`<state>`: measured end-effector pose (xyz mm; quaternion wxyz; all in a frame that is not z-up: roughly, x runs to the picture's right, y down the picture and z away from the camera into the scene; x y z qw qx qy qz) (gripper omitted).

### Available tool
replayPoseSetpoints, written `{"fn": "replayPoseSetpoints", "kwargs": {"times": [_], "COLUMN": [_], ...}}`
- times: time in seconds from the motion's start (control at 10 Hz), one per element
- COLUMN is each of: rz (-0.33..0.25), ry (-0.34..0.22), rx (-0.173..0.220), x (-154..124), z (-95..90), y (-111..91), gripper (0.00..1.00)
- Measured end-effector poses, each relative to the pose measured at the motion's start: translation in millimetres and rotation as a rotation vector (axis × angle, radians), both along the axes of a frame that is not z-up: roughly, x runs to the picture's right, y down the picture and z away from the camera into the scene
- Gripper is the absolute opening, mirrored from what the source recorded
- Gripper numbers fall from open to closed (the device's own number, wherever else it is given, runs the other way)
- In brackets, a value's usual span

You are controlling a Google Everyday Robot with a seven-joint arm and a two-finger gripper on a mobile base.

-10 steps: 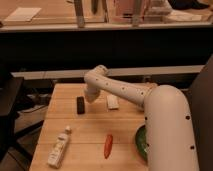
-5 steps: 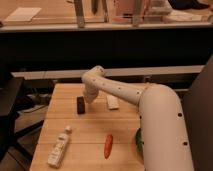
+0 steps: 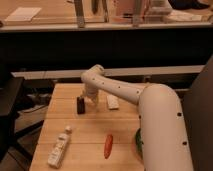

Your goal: Place the eraser on the white sponge

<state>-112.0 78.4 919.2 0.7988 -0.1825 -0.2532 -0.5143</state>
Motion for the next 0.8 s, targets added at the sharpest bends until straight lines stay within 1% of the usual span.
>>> {"fn": "replayPoseSetpoints", "kwargs": {"times": [0.1, 0.2, 0.4, 0.8], "rz": [-0.002, -0.002, -0.017, -0.043], "ry": [0.000, 0.002, 0.000, -0.004], "rx": [-0.003, -0.007, -0.018, -0.028], "x": [0, 1, -7, -12], "z": [-0.3, 1.1, 8.8, 10.4], "y": [-1, 1, 11, 14], "gripper": [0.75, 0.79, 0.80, 0.80]}}
